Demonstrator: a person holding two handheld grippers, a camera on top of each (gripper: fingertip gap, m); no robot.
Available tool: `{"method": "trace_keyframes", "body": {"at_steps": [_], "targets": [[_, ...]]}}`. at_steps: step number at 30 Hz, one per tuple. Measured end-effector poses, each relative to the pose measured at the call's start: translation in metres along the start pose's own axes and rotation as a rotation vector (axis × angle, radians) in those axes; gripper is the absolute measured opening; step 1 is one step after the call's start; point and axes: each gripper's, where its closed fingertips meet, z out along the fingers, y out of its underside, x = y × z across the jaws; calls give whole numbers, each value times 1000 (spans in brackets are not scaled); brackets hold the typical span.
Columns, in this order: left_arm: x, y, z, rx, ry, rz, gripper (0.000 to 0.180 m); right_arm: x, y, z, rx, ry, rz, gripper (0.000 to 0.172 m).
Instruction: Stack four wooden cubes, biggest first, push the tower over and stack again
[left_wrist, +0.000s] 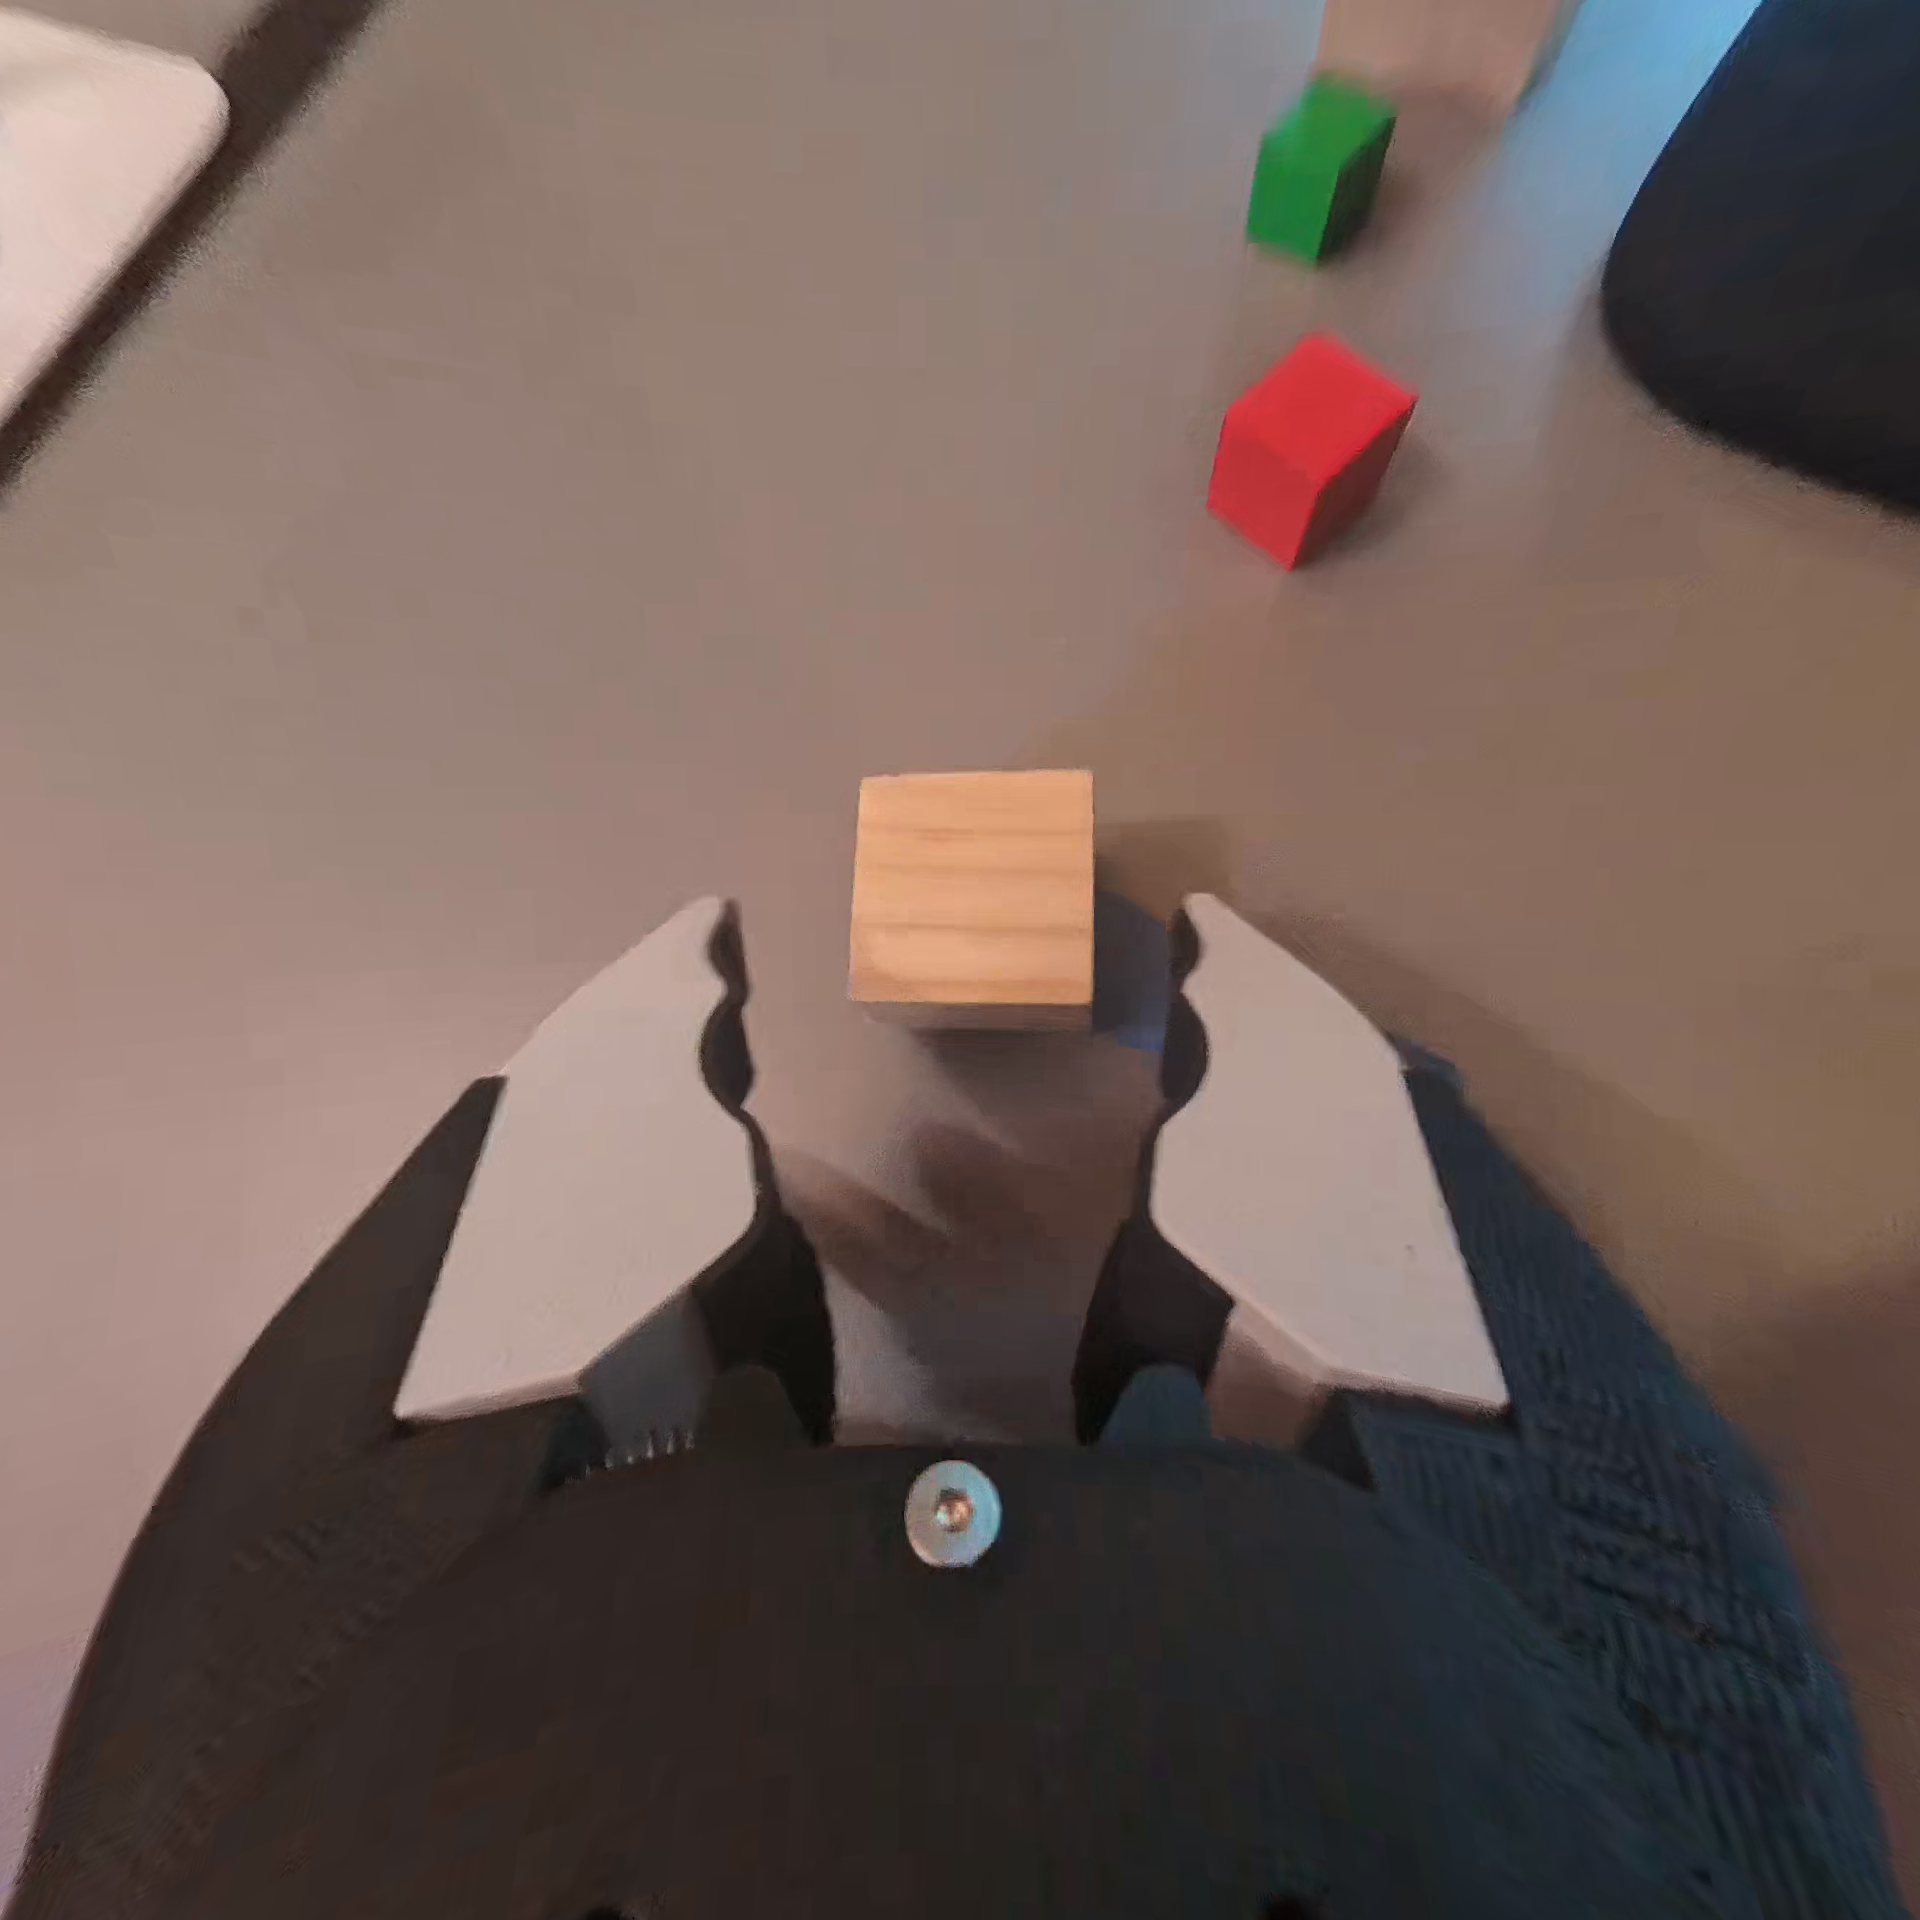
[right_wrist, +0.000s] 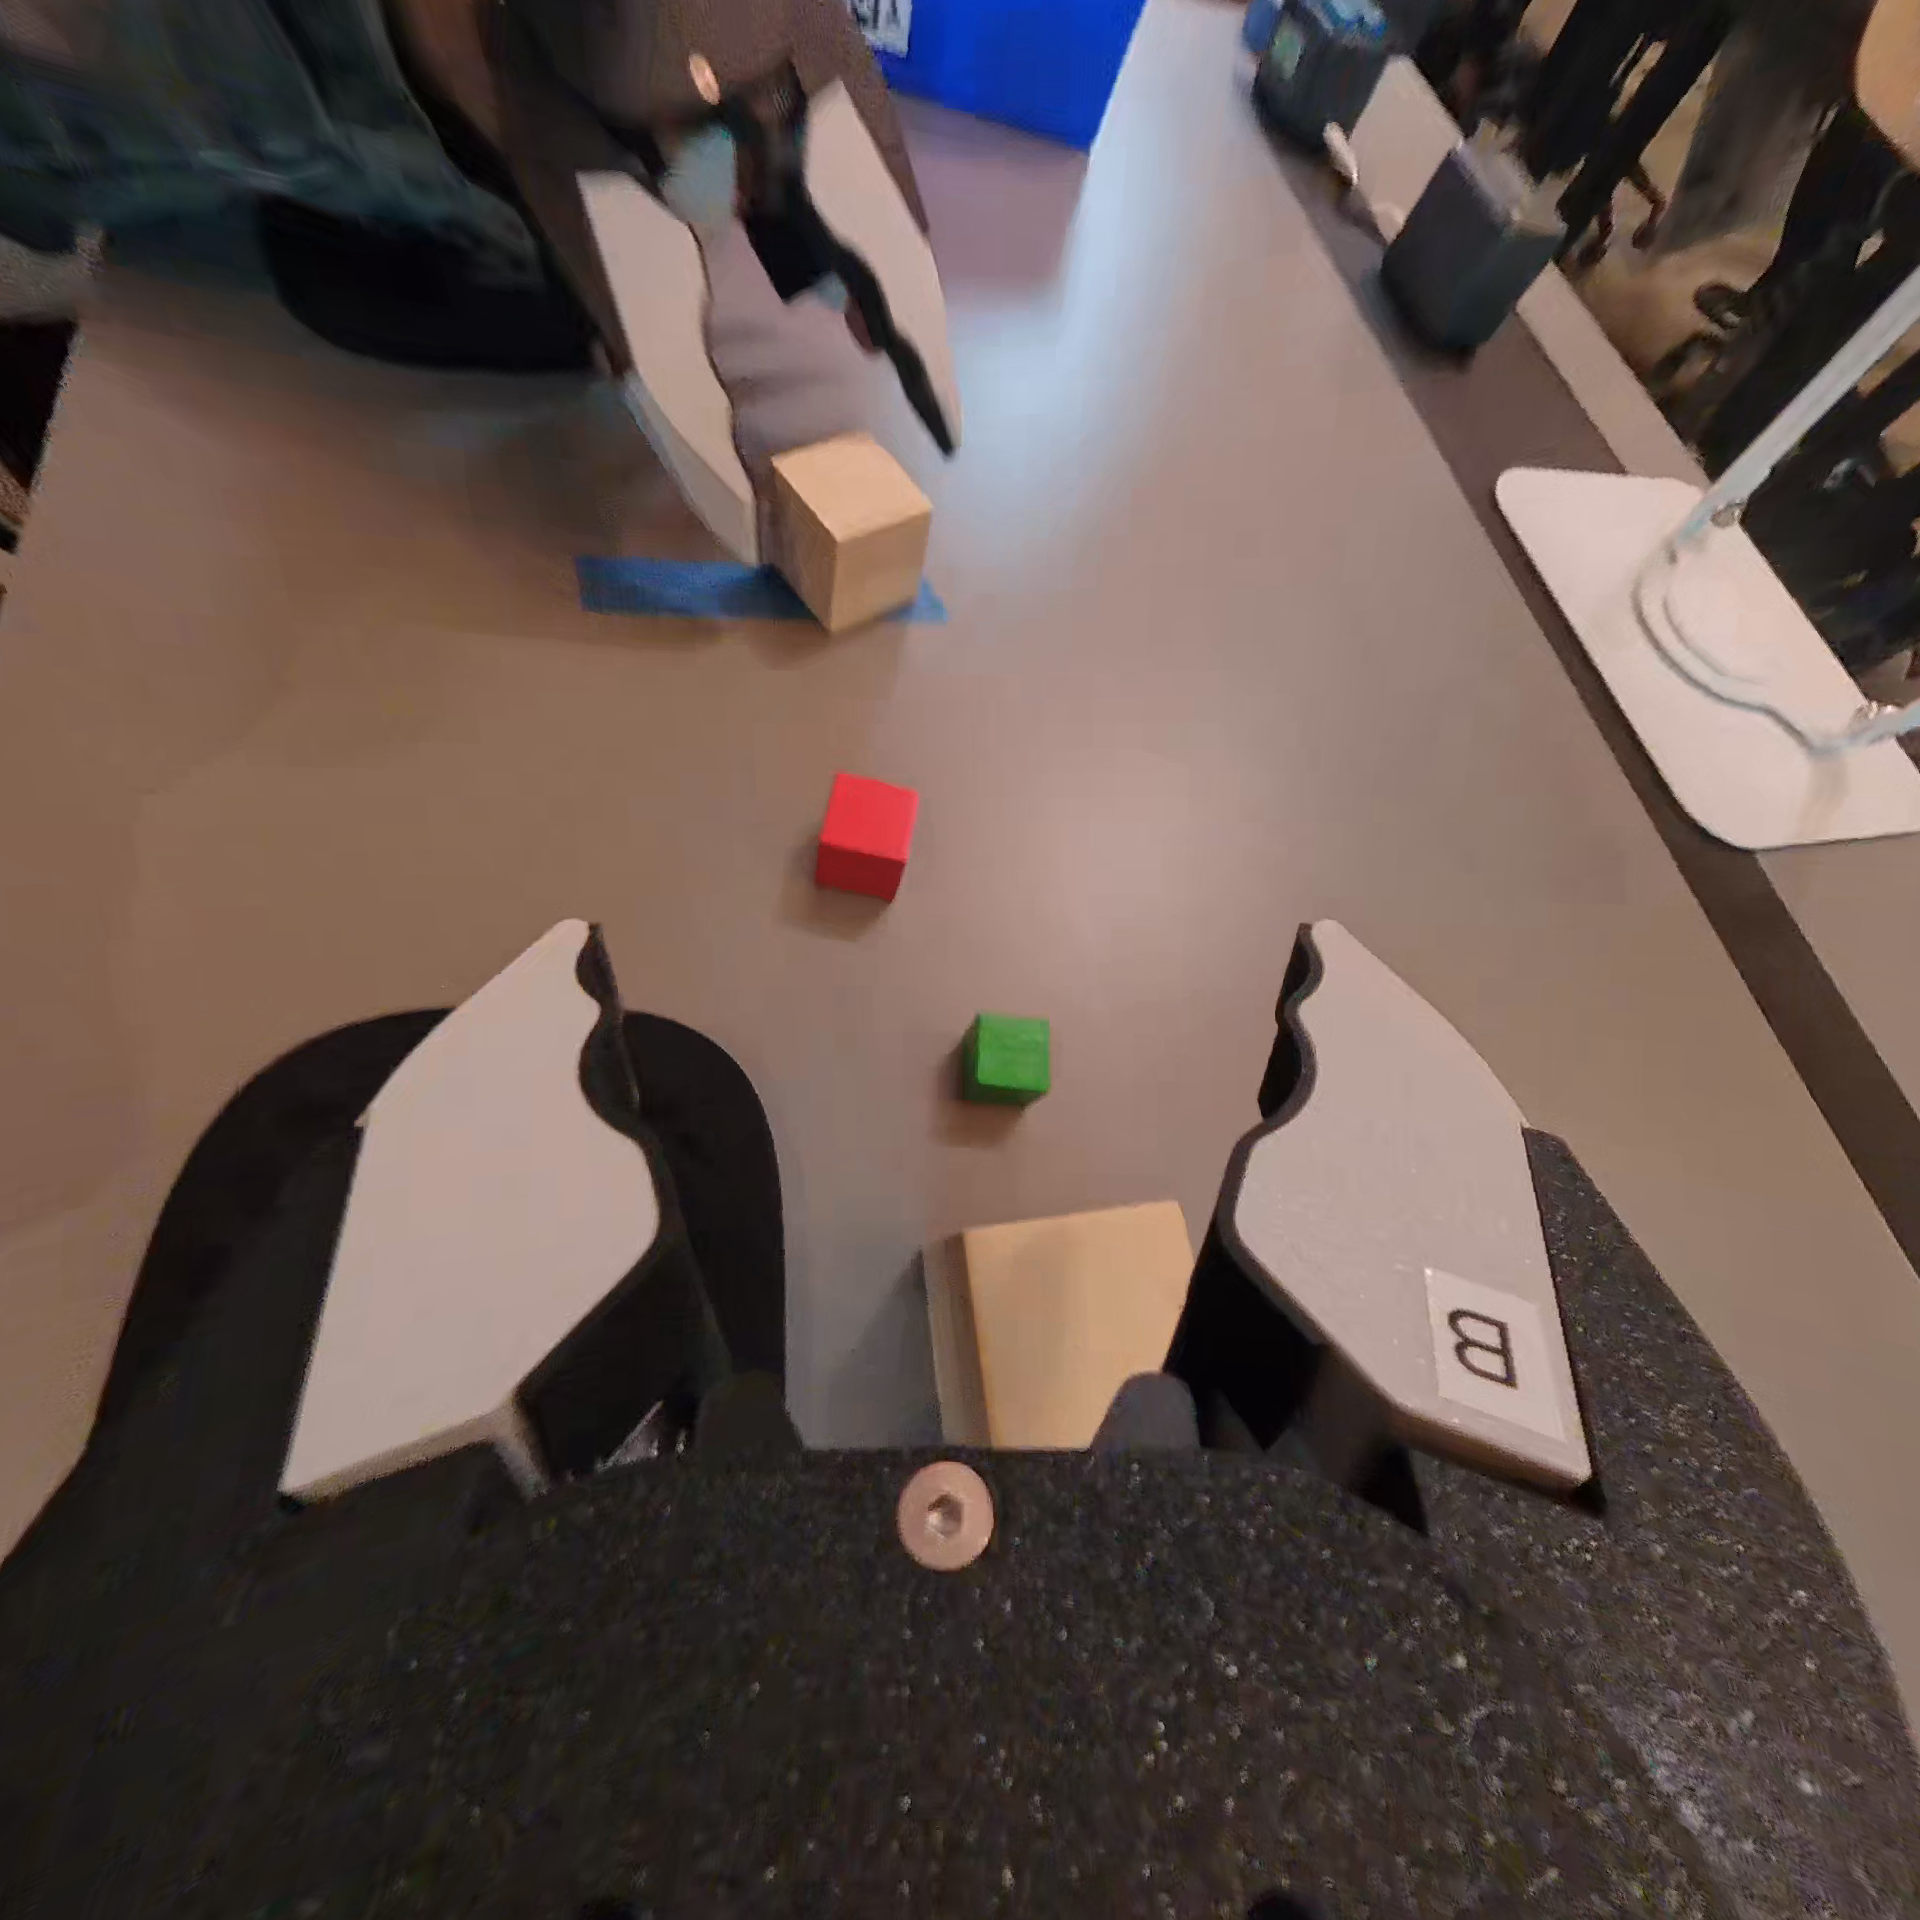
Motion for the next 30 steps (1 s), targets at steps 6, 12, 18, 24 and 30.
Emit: {"method": "trace_keyframes", "body": {"at_steps": [6,12,18,24,30], "targets": [[-3,-25,-20,259,85,-161,46,-9,-51,3,311,95,-6,114],[27,-111,-137,1082,780,-892,45,-49,-129,22,667,364,-282,102],[89,-112,-124,950,1032,-953,46,-91,-166,52,666,316,-404,90],[101,-106,-124,933,996,-842,57,-96,-149,55,480,309,-510,45],[72,-63,-111,811,227,-337,103,-65,-75,11,12,79,-417,45]]}}
